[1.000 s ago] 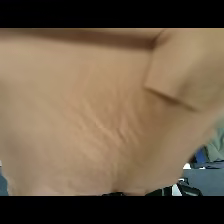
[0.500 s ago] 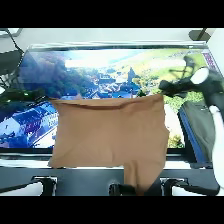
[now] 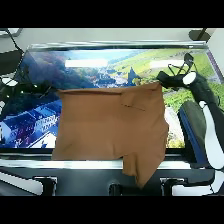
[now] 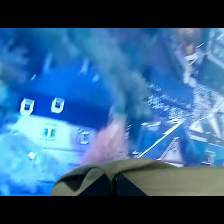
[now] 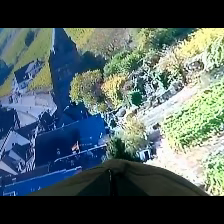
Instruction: Fold the shirts.
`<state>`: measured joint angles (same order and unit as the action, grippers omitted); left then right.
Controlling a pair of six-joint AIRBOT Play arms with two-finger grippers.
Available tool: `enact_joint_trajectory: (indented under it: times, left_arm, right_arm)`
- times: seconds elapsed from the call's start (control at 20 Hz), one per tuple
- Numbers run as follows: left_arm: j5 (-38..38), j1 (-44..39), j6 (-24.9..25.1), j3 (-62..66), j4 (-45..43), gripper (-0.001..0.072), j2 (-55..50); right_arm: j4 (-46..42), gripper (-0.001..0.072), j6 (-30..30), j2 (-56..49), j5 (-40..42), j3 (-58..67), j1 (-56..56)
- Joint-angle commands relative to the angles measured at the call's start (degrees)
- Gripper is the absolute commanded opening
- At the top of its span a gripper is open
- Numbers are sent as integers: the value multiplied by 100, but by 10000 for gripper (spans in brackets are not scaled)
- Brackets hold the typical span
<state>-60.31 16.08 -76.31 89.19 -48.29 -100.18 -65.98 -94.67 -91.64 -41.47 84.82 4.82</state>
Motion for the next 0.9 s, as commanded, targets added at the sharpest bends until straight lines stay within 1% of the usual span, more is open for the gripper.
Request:
enact_joint_trajectory:
  times: [0.0,0.1,0.15,0.2,0.25,0.35,0.45,0.6,0.7,0.8,0.85]
  left_arm:
    - [-1305,225,289,420,2,29,-118]
    - [-2135,264,282,339,-444,29,-142]
    - [-2385,238,225,214,-831,29,-144]
    - [-2535,210,81,48,-1180,29,-144]
    - [-2695,195,-9,-122,-1327,30,-144]
    - [-3169,192,-4,-466,-1325,29,-142]
    - [-3515,195,4,-636,-1327,30,-120]
    - [-3766,195,-15,-651,-1327,29,-44]
    - [-3943,232,-11,-645,-1344,29,0]
    - [-3934,280,-15,-640,-1499,29,35]
    - [-3807,284,-17,-671,-1578,28,31]
  right_arm:
    - [-17,36,577,361,-1777,155,363]
    - [-356,36,553,459,-3303,83,389]
    - [-542,36,522,457,-3797,-92,308]
    - [-673,36,446,457,-3921,-348,223]
    - [-754,36,391,457,-3838,-671,155]
    - [-798,35,380,446,-3394,-1145,140]
    - [-892,35,332,422,-3335,-1193,146]
    - [-918,35,337,428,-3644,-1193,146]
    - [-1123,35,339,446,-3585,-1178,146]
    - [-1298,35,334,446,-3556,-1167,146]
    - [-1307,35,332,442,-3661,-1169,146]
